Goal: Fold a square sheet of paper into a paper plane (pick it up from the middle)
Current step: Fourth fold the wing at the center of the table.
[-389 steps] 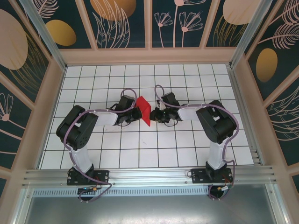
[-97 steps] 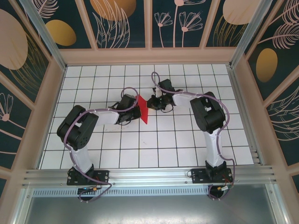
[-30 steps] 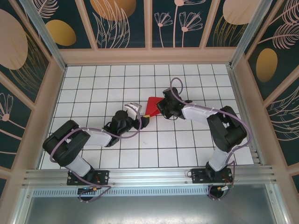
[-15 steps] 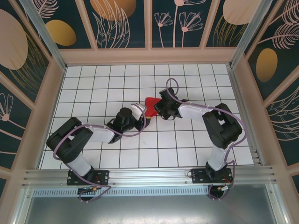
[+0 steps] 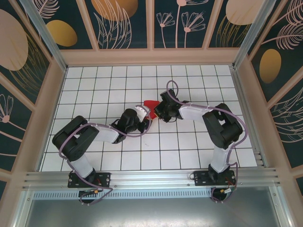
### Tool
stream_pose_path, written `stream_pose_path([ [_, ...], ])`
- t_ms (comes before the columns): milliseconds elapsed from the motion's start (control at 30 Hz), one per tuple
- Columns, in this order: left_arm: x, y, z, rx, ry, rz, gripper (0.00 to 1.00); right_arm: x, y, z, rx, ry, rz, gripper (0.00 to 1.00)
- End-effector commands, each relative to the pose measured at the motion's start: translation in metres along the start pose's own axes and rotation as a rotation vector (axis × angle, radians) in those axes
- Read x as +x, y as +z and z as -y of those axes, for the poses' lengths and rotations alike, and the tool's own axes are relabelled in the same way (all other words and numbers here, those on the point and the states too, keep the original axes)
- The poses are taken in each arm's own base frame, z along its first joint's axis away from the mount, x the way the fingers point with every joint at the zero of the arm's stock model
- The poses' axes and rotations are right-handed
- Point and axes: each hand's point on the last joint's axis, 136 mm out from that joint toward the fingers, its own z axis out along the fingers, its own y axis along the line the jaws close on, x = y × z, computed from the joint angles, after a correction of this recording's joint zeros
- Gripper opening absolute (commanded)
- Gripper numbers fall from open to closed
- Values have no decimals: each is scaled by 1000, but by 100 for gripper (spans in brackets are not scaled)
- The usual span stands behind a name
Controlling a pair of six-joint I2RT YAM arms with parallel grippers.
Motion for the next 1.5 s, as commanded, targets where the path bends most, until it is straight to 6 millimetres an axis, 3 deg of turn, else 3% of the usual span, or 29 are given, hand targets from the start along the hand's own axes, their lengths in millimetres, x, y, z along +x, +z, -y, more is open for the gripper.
stream_pose_path([
  [0,5,7,-1,-14,23,-21,43,8,3,-10,-9,-21,-40,0],
  [400,9,11,-13,-78,17,-41,34,11,2,-15,-35,-23,-80,4],
  [567,12,12,-14,-85,0,-50,25,4,-6,-21,-67,-50,-65,14],
  [700,14,10,-14,-79,-17,-39,22,-9,-15,-20,-87,-81,-35,28],
  [1067,3,-6,8,41,45,70,22,-38,-30,-10,-141,-158,-93,55],
  [1233,-2,-10,20,102,114,95,22,-49,-40,-4,-143,-174,-98,58],
  [1467,1,-9,31,170,197,70,21,-41,-50,-8,-169,-259,-133,60],
])
